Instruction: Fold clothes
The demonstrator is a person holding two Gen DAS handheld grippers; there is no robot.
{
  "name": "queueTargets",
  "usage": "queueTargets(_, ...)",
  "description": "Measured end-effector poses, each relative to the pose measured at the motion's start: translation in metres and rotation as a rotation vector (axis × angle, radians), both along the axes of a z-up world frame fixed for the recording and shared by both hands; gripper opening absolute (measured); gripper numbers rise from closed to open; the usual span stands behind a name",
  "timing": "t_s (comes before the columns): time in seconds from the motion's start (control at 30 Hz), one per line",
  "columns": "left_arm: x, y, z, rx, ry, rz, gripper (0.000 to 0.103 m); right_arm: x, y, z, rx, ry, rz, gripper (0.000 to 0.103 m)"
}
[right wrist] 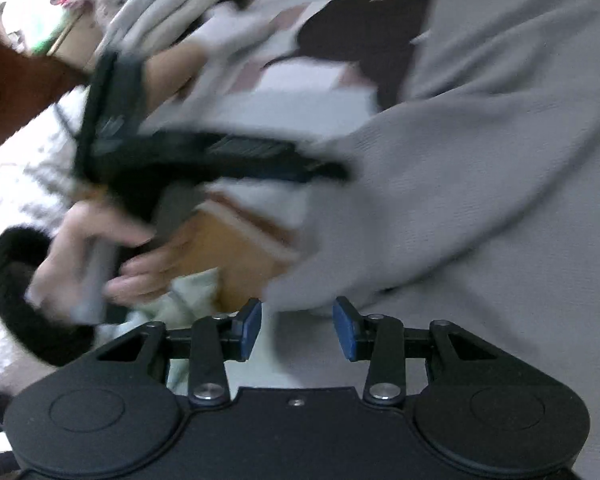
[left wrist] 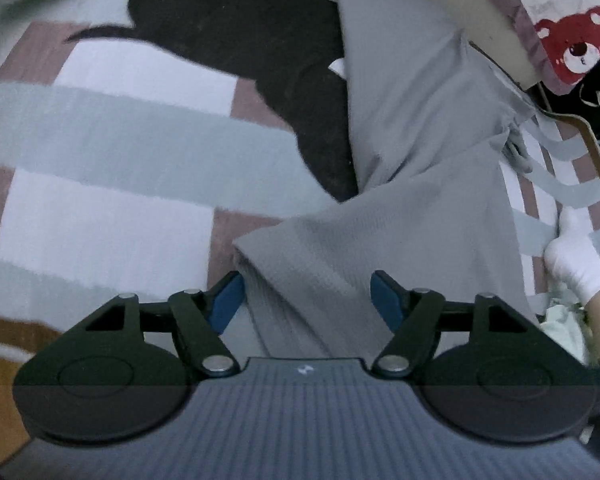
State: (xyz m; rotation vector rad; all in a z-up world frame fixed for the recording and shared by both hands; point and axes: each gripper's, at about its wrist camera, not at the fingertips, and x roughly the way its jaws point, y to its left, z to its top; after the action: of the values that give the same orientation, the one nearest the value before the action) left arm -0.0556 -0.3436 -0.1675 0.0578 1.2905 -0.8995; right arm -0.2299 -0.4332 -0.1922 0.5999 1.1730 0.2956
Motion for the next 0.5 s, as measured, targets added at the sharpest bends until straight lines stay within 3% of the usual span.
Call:
queueTargets(0.07,-0.002,-0.005,-0.001,-0.026,-0.048,-0.022,0.066,0.008,0.017,-0.009,-0.018,0.017,0.026,0.055)
queueTargets(0.13,-0.006,-0.013,-0.001,-0.036,-0.132,-0.068,0.063,0.015,0.027,-0.021,-0.065,0.037,0.017,0.055)
queueTargets(0.17,-0.009,-0.017,0.0,-0.025,-0.174,-0.094,0.059,0.017,0.03,-0.027,-0.074,0.043,0.002,0.05)
queueTargets(0.2,-0.01,-0.019,0.001,-0.018,-0.199,-0.115,0.042,0.016,0.032,-0.03,-0.073,0.034,0.0,0.036)
queueTargets(0.23,-0.01,-0.021,0.002,-0.014,-0.203,-0.134,0.013,0.012,0.033,-0.027,-0.069,0.009,0.021,0.008)
queueTargets(0.27,-0.008,-0.019,0.004,-0.021,-0.189,-0.138,0.009,0.009,0.035,-0.024,-0.065,-0.017,0.041,0.008)
queueTargets(0.43,0.001,-0.001,0.027,-0.1,-0.148,-0.098,0.008,-0.006,0.043,-0.01,-0.06,-0.108,0.144,0.008)
queueTargets(0.5,0.002,0.004,0.038,-0.133,-0.135,-0.089,0.008,-0.01,0.054,-0.008,-0.127,-0.116,0.226,0.009)
